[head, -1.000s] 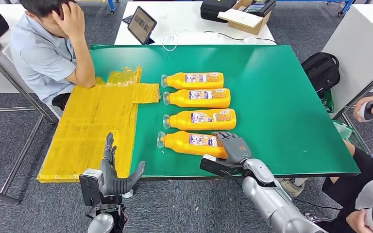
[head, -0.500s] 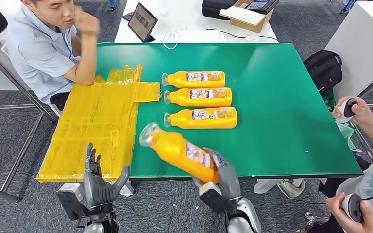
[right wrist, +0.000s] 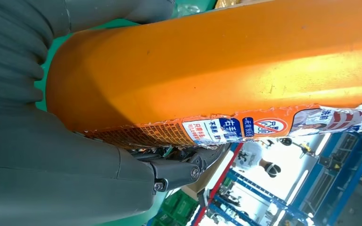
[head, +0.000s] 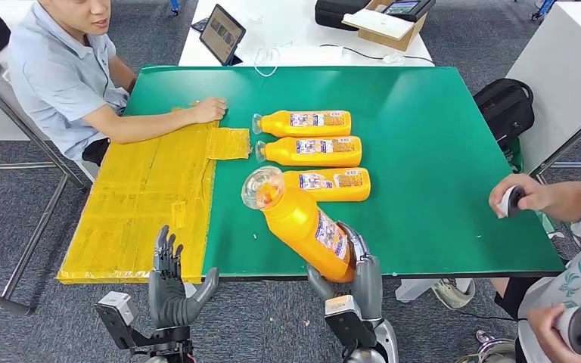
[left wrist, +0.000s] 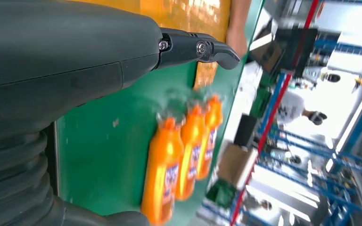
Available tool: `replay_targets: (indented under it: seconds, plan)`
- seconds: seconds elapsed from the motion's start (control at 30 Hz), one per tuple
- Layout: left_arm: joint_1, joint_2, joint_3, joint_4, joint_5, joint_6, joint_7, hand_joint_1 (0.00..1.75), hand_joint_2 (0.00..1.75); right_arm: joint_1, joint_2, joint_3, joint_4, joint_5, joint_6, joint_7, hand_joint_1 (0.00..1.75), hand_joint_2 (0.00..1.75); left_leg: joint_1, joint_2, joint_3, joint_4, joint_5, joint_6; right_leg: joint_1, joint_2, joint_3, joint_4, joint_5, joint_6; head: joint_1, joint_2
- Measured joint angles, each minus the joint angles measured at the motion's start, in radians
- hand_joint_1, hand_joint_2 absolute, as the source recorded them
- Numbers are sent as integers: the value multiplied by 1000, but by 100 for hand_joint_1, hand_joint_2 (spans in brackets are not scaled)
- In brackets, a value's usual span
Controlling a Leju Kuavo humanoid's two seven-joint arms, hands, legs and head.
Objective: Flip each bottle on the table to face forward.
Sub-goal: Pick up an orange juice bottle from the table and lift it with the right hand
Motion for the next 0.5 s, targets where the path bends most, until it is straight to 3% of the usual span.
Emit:
replay_targets:
  seconds: [0.3, 0.5]
  plan:
    - [0, 17, -31, -9, 38, -72, 11, 0, 175, -34, 0, 35, 42, 31, 38, 12, 175, 175, 0, 0, -1, 0, 0, 0, 0, 0, 0, 0, 0, 0, 0, 0]
    - [-22, 29, -54, -18, 23, -146, 24, 0, 175, -140, 11, 99, 187, 99, 60, 8, 175, 175, 0, 0, 0, 0, 1, 0, 0, 0, 0, 0, 0, 0, 0, 0]
